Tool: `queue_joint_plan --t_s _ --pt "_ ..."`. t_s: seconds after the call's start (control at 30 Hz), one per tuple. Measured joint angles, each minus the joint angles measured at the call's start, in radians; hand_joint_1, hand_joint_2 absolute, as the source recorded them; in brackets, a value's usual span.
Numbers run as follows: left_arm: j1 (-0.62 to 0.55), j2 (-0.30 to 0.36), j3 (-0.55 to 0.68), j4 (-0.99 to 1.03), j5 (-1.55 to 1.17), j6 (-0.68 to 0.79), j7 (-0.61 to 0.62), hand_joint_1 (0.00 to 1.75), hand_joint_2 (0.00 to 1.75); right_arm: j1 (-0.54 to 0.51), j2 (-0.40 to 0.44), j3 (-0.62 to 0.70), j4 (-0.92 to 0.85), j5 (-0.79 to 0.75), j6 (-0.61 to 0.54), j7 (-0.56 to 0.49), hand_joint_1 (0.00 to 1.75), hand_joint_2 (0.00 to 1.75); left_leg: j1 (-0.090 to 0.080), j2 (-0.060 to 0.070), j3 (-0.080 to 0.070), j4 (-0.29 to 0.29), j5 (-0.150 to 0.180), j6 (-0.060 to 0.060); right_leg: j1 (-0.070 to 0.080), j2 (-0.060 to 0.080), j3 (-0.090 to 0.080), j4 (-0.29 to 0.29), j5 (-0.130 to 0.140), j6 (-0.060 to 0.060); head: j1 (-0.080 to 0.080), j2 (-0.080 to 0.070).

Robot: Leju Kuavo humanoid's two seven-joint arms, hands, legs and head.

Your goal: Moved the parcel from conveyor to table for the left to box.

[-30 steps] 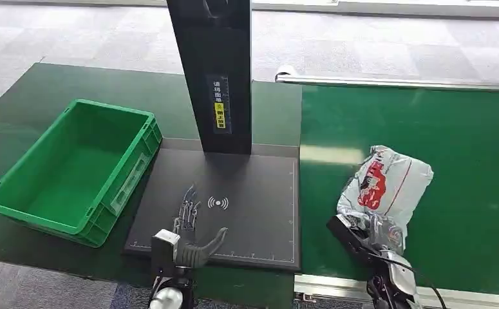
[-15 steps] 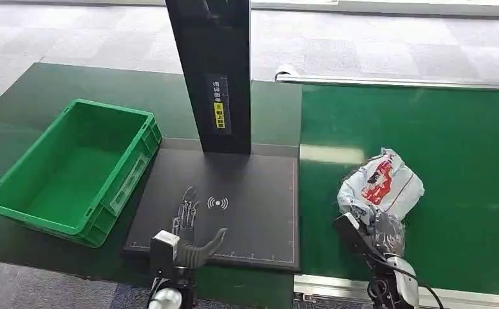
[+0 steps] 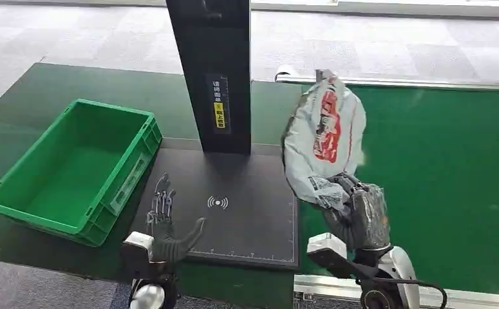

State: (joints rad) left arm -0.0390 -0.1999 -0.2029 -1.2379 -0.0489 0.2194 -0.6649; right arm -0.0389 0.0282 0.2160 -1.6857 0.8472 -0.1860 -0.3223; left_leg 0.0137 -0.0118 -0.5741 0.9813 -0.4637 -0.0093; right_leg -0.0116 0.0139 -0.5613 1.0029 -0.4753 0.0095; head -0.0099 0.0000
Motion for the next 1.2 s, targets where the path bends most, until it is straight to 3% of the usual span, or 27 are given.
queue_joint_plan --t_s 0.13,0.4,0.57,0.6,0.63,0.87,1.1,1.2 --pt "-0.028 0.007 0.016 -0.005 -0.007 0.002 0.004 0.00 1.75 -0.101 0.000 0.108 0.054 -0.056 0.112 0.005 1.75 1.75 0.001 0.000 0.001 0.000 0.001 -0.001 0.001 0.000 0.000 0.001 0.001 -0.001 0.000 0.000" --pt "-0.045 0.016 0.033 -0.005 -0.007 0.014 0.005 0.00 1.75 -0.176 0.002 0.193 0.115 -0.091 0.173 0.000 1.75 1.75 0.000 -0.001 -0.001 0.000 0.001 -0.001 0.001 -0.001 0.000 0.001 0.000 -0.001 0.000 0.000" --pt "-0.051 0.018 0.052 -0.005 -0.014 0.033 0.006 0.00 1.75 -0.262 0.013 0.332 0.273 -0.160 0.267 -0.050 1.75 1.75 0.002 0.000 0.000 0.000 0.001 -0.001 0.002 0.000 -0.001 0.001 0.001 -0.001 0.001 0.000" --pt "-0.052 0.018 0.057 -0.005 -0.016 0.035 0.008 0.00 1.75 -0.276 0.019 0.369 0.310 -0.181 0.272 -0.059 0.07 1.75 0.003 0.000 0.000 0.000 0.001 -0.001 0.003 0.000 0.000 0.001 0.001 -0.001 0.000 0.000" --pt "-0.051 0.018 0.061 -0.006 -0.018 0.038 0.009 0.00 1.75 -0.287 0.025 0.399 0.340 -0.201 0.276 -0.062 0.00 1.75 0.003 0.000 0.000 0.000 0.001 -0.002 0.003 0.000 0.000 0.001 0.001 -0.001 0.001 0.000" --pt "-0.030 0.019 0.094 -0.037 -0.020 0.063 0.025 0.00 1.75 -0.352 0.040 0.549 0.491 -0.301 0.281 -0.046 0.00 1.75 0.003 0.000 -0.001 0.000 0.001 -0.002 0.003 0.000 -0.001 0.001 0.001 -0.001 0.000 0.000" --pt "0.015 0.018 0.121 -0.086 -0.023 0.066 0.031 0.00 1.75 -0.367 0.026 0.535 0.538 -0.488 0.357 -0.023 0.00 1.75 0.003 -0.001 -0.001 0.000 0.001 -0.002 0.003 0.000 -0.001 0.001 0.001 -0.001 0.000 0.000" --pt "0.032 0.018 0.126 -0.103 -0.027 0.066 0.037 0.00 1.75 -0.361 0.010 0.500 0.550 -0.496 0.341 -0.010 0.00 1.75 0.003 0.000 0.000 0.000 0.001 -0.002 0.003 0.000 -0.001 0.001 0.001 -0.001 0.001 0.000"
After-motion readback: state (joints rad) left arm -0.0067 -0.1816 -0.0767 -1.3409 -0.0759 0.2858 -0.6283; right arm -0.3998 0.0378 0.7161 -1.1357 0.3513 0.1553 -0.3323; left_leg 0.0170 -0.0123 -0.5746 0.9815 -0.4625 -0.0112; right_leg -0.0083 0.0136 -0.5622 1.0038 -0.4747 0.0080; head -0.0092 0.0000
